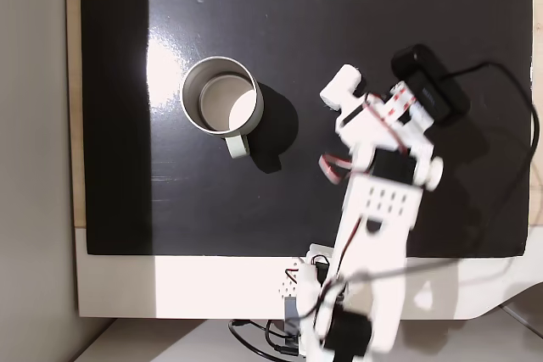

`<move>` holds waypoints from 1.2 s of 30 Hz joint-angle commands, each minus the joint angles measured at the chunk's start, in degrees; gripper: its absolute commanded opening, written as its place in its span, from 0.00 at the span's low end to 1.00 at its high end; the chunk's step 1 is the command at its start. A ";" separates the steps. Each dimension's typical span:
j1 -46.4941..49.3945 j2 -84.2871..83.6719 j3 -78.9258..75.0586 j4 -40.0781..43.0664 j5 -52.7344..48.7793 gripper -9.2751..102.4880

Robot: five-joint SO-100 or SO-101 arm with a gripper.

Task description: Grasp a gauze and put it in the cup.

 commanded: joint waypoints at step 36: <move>-5.01 -22.68 -21.53 -1.14 7.12 0.08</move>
